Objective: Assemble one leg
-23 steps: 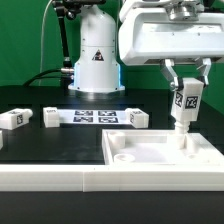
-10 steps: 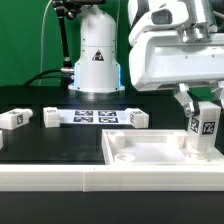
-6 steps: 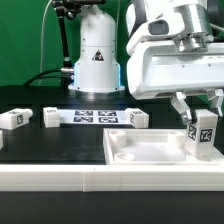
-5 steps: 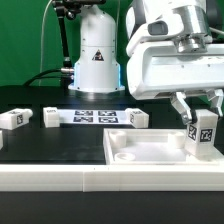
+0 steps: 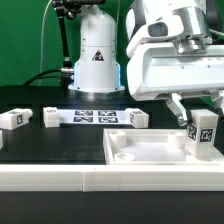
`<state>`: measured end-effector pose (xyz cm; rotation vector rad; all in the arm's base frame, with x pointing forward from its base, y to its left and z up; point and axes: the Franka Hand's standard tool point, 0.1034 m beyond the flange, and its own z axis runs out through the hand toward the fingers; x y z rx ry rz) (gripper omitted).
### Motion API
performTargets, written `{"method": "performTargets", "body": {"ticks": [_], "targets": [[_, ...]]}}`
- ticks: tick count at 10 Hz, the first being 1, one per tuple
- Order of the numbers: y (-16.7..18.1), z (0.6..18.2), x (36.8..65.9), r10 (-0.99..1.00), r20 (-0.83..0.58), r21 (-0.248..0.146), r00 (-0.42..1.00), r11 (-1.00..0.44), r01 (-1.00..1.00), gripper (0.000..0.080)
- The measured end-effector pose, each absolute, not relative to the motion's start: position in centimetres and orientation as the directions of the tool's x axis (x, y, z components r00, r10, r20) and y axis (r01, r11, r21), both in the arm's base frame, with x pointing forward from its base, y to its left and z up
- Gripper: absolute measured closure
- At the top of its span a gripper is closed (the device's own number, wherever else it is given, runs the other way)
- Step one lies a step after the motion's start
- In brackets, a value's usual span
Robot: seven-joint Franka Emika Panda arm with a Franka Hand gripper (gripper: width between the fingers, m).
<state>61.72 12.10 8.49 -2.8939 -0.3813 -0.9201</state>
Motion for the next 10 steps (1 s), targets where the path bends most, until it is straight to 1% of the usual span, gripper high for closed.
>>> {"method": "performTargets", "body": {"ticks": [1, 2, 3, 5, 8, 9, 10], "targets": [[12.1, 8.5, 61.7, 0.211, 0.577, -0.002, 0.789, -0.966, 0.260, 0.0221], [12.1, 8.5, 61.7, 0.211, 0.577, -0.002, 0.789, -0.966, 0.260, 0.0164], [12.1, 8.5, 61.7, 0.211, 0.577, -0.002, 0.789, -0.966, 0.260, 0.0154], [12.1, 8.6, 61.7, 0.213, 0.574, -0.001, 0.791, -0.965, 0.260, 0.0151], [12.0, 10.4, 62.0, 0.226, 0.532, -0.003, 0.816, -0.963, 0.268, 0.0151], [11.8, 10.5, 62.2, 0.222, 0.538, -0.002, 0.813, -0.964, 0.265, 0.0151], [11.7, 9.7, 62.0, 0.225, 0.497, -0.010, 0.838, -0.964, 0.265, 0.0151]]}}
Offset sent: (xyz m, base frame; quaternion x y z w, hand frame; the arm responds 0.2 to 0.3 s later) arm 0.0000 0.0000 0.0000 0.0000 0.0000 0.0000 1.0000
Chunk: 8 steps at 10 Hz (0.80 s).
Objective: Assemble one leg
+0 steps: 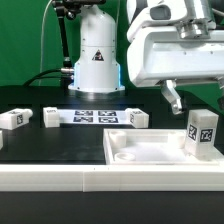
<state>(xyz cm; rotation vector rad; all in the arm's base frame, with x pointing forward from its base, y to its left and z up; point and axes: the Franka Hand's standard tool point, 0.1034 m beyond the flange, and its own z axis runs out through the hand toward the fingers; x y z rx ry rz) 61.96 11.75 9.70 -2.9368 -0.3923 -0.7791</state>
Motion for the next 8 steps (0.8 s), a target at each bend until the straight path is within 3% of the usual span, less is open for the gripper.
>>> {"method": "performTargets", "body": {"ticks": [6, 8], "targets": [[11.71, 8.45, 61.31, 0.270, 0.125, -0.071, 0.955, -0.957, 0.280, 0.0151], [11.74, 8.90, 62.00, 0.273, 0.113, -0.075, 0.955, -0.956, 0.282, 0.0151]]}}
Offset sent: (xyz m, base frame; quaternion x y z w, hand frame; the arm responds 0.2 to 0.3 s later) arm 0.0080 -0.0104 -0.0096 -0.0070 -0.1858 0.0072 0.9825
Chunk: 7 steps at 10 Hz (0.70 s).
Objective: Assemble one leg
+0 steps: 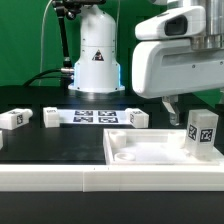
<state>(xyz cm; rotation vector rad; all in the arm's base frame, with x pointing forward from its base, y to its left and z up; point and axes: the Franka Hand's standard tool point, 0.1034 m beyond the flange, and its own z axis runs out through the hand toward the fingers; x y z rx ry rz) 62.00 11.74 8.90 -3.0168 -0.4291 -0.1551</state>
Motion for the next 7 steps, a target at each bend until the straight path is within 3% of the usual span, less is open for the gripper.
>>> {"method": "performTargets", "body": {"ticks": [1, 2, 3, 4, 7], "targets": [[11.77, 8.74, 61.86, 0.274, 0.109, -0.076, 0.956, -0.956, 0.283, 0.0245], [11.77, 8.74, 61.85, 0.274, 0.109, -0.076, 0.956, -0.956, 0.283, 0.0427], [11.76, 8.74, 61.86, 0.274, 0.109, -0.076, 0.956, -0.956, 0.283, 0.0427], [11.73, 8.74, 61.87, 0.273, 0.109, -0.076, 0.956, -0.956, 0.282, 0.0509], [11.79, 8.74, 61.76, 0.169, 0.122, -0.082, 0.978, -0.980, 0.179, 0.0509]]}}
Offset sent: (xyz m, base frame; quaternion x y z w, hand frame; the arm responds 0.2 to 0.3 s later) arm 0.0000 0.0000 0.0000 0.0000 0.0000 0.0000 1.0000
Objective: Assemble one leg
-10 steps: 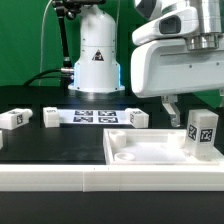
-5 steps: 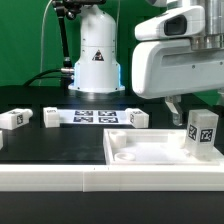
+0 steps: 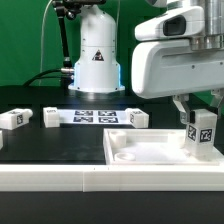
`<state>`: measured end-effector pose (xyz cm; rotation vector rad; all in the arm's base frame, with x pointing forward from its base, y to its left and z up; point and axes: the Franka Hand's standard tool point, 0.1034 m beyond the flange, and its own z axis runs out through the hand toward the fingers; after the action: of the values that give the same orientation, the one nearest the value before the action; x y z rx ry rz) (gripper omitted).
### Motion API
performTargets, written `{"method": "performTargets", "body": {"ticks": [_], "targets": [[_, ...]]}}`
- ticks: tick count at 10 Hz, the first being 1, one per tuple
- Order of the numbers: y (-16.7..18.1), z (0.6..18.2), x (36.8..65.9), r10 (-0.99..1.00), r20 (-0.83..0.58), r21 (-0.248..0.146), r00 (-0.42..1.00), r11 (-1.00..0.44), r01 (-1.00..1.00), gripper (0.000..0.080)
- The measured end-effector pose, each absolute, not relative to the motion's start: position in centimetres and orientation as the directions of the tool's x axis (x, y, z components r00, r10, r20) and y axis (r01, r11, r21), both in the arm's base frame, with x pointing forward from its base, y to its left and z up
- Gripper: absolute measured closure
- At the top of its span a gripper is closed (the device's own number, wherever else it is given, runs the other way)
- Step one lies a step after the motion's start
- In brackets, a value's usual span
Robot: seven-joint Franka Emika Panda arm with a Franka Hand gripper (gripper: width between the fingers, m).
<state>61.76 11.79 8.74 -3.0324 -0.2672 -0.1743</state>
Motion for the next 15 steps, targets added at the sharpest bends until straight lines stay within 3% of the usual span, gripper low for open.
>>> {"method": "performTargets", "body": {"ticks": [3, 8, 12, 14, 15], "targets": [[11.61, 8.69, 61.70, -0.213, 0.113, -0.115, 0.971, -0.973, -0.200, 0.0509], [11.45, 8.70, 61.82, -0.575, 0.072, -0.148, 0.815, -0.814, -0.562, 0.0508], [11.41, 8.68, 61.83, -0.740, 0.037, -0.162, 0.672, -0.668, -0.726, 0.0507], [11.45, 8.63, 61.81, -0.699, 0.046, -0.159, 0.713, -0.710, -0.686, 0.0506], [11.51, 8.61, 61.80, -0.682, 0.049, -0.158, 0.730, -0.727, -0.669, 0.0339]]}}
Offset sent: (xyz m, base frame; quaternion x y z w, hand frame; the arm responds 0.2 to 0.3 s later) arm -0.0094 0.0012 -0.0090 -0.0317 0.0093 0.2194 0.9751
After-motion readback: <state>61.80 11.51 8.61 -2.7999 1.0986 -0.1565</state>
